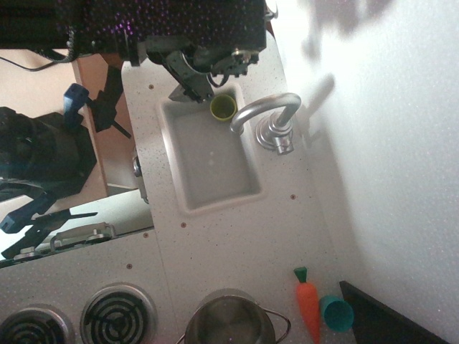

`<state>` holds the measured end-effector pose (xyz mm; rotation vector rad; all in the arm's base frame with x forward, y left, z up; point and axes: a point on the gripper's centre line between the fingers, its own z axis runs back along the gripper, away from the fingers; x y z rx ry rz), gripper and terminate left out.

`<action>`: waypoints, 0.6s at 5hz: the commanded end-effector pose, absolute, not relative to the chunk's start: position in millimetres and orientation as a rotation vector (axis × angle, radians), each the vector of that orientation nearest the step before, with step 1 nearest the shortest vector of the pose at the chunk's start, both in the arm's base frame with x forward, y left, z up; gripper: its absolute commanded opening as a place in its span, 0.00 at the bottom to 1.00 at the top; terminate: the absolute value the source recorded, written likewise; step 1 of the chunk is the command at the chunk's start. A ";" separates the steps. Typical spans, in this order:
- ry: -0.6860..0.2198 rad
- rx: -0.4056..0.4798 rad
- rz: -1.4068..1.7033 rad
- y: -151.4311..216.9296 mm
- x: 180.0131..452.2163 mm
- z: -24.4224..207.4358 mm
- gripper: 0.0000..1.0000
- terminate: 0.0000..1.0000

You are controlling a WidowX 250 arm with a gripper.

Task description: Turn faucet right

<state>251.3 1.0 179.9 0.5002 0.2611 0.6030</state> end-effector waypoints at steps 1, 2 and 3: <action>0.261 0.500 0.603 1.0 251.3 179.9 1.00 0.00; 0.228 0.401 0.488 10.1 287.4 170.4 1.00 0.00; 0.391 0.385 0.391 8.8 318.3 136.4 1.00 0.00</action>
